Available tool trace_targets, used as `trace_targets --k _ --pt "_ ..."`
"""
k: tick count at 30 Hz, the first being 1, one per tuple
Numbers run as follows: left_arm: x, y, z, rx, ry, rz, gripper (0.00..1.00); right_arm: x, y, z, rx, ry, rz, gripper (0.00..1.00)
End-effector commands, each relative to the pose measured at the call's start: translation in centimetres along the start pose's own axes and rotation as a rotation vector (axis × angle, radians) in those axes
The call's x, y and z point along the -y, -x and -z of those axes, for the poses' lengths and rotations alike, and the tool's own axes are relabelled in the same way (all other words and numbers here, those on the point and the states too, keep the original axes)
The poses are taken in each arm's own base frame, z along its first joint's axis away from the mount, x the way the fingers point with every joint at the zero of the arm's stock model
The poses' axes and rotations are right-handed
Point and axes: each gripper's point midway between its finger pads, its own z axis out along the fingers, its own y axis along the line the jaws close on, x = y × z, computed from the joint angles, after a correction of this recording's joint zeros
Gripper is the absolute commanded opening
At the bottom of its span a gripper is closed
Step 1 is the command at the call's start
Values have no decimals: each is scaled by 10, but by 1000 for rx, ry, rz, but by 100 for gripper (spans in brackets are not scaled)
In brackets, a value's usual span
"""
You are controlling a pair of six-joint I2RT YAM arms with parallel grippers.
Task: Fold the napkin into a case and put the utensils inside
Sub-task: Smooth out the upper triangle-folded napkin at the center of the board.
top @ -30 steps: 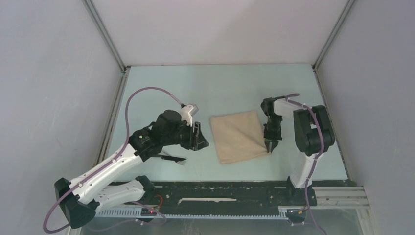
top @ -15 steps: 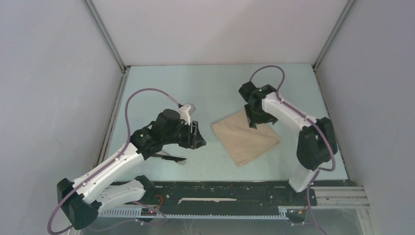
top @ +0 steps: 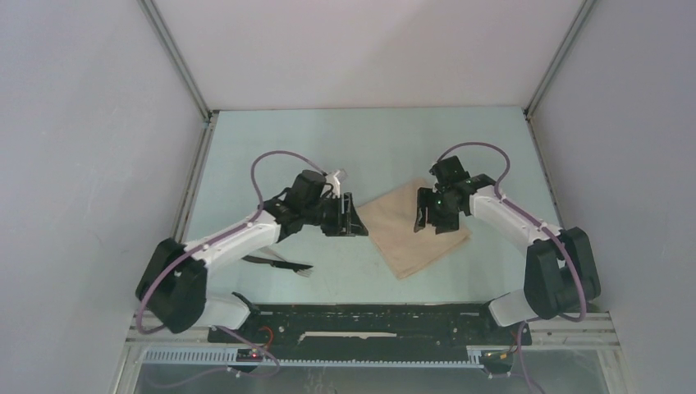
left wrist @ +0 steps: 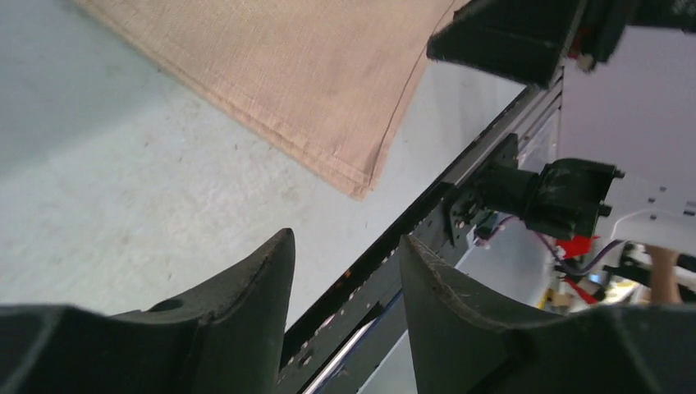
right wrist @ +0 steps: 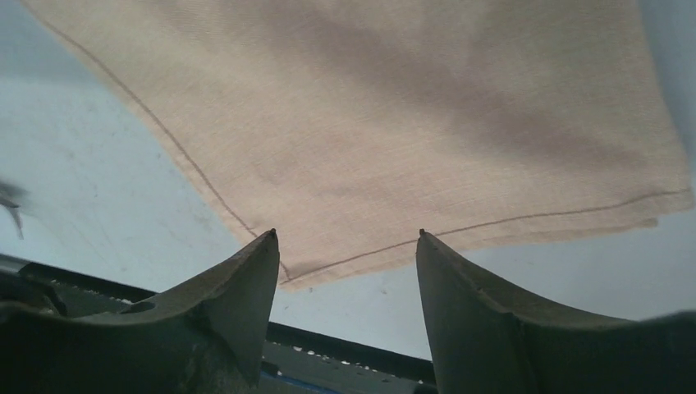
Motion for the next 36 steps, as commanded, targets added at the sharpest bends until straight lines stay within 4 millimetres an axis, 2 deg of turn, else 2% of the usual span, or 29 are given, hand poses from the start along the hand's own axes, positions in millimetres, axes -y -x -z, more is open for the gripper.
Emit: trace_targets --k 1,3,5,10,15,18,21,23,25,28,31,33,36 --pt "27 24 -29 2 -152 90 54 8 19 7 88 35 -83 64" --pt "31 31 -48 -17 -190 129 51 25 20 1 99 7 -162 55" --pt "36 34 -67 -53 -225 158 48 37 18 -4 101 -41 -194 51" --pt "43 23 -102 -125 -216 145 47 41 11 -18 72 -27 -213 49" --pt "30 16 -113 -120 -156 150 50 36 -10 -38 24 -10 -218 50" --pt "23 14 -115 -126 -127 142 51 39 -33 -48 -18 -28 -229 50" --pt "16 17 -117 -123 -109 152 51 36 -52 -53 -44 -21 -232 51" --pt "9 22 -118 -110 -91 160 51 26 -58 -50 -45 0 -207 51" --pt "2 28 -120 -100 -72 166 52 23 -57 -44 -33 0 -195 52" --pt "-7 38 -121 -87 -54 171 52 22 -43 -27 23 6 -177 57" --pt "-21 42 -119 -79 -9 188 51 3 -32 -14 56 70 -121 63" --pt "-27 47 -119 -70 3 200 50 -7 -28 -11 60 125 -118 65" --pt "-32 55 -120 -57 10 214 49 -11 -12 -15 67 214 -178 65"
